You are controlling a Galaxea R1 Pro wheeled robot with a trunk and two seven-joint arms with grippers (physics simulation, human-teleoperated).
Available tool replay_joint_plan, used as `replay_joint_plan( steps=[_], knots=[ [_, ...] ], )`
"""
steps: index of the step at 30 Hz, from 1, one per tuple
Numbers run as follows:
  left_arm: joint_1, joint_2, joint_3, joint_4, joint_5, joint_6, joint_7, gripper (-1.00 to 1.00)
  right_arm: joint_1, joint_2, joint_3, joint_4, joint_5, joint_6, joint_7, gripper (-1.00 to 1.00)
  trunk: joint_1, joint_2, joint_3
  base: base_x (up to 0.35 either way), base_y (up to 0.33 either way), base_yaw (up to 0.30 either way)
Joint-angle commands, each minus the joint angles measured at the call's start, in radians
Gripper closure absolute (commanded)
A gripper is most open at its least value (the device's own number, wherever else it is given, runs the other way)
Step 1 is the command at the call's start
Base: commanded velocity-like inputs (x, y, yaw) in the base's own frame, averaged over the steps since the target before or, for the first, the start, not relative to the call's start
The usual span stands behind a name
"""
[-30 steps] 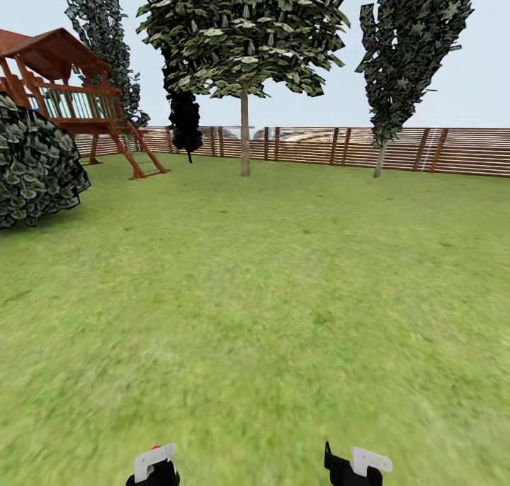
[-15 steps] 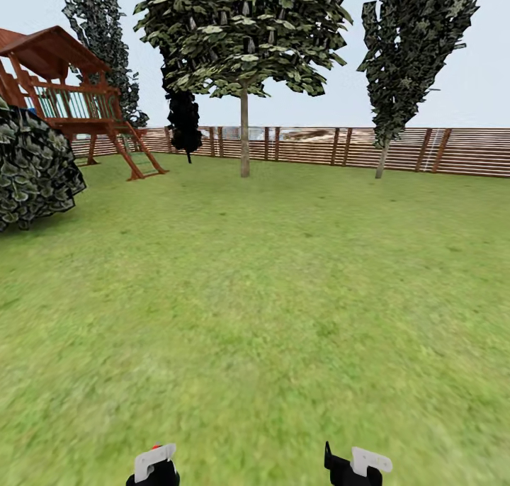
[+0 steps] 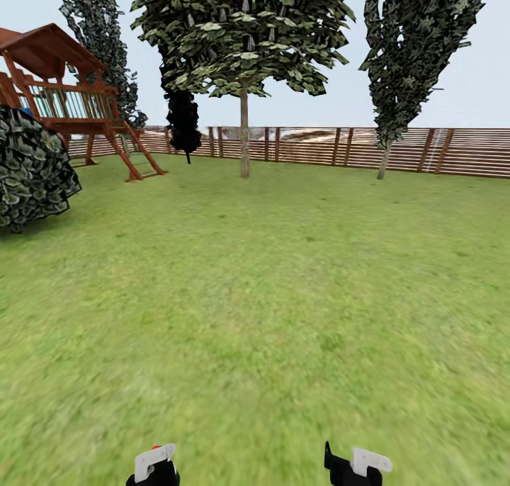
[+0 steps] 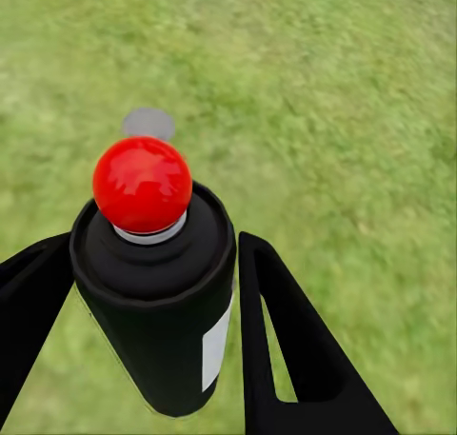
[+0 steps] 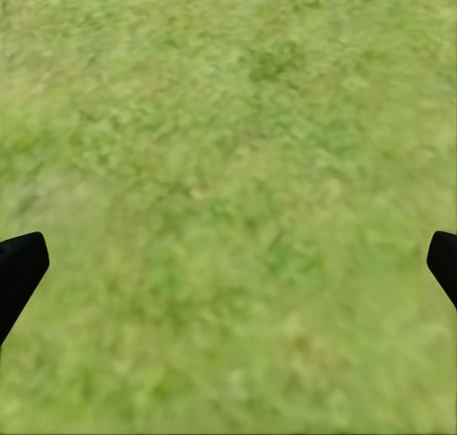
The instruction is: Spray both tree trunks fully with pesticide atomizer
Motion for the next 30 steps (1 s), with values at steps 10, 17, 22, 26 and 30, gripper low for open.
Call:
replay_joint_plan(
  steps=[10, 17, 22, 26, 30],
  knots=[
    [-0.001, 0.001, -0.008, 0.0, 0.003, -0.005, 0.011, 1.0, -0.001, -0.001, 0.008, 0.0, -0.01, -0.006, -0.006, -1.0, 0.001, -0.002, -0.002, 0.339, 0.0, 0.0],
    [-0.001, 0.001, -0.008, 0.0, 0.004, -0.005, 0.01, 1.0, -0.001, -0.001, 0.008, 0.0, -0.01, -0.006, -0.006, -1.0, 0.001, -0.002, -0.002, 0.339, 0.0, 0.0],
    [-0.001, 0.001, -0.008, 0.0, 0.003, -0.005, 0.01, 1.0, -0.001, -0.001, 0.008, 0.0, -0.011, -0.006, -0.006, -1.0, 0.001, -0.002, -0.002, 0.339, 0.0, 0.0],
    [-0.001, 0.001, -0.008, 0.0, 0.003, -0.005, 0.01, 1.0, -0.001, -0.001, 0.008, 0.0, -0.011, -0.006, -0.006, -1.0, 0.001, -0.002, -0.002, 0.339, 0.0, 0.0],
    [-0.001, 0.001, -0.008, 0.0, 0.003, -0.005, 0.01, 1.0, -0.001, -0.001, 0.008, 0.0, -0.01, -0.006, -0.006, -1.0, 0.001, -0.002, -0.002, 0.339, 0.0, 0.0]
  ],
)
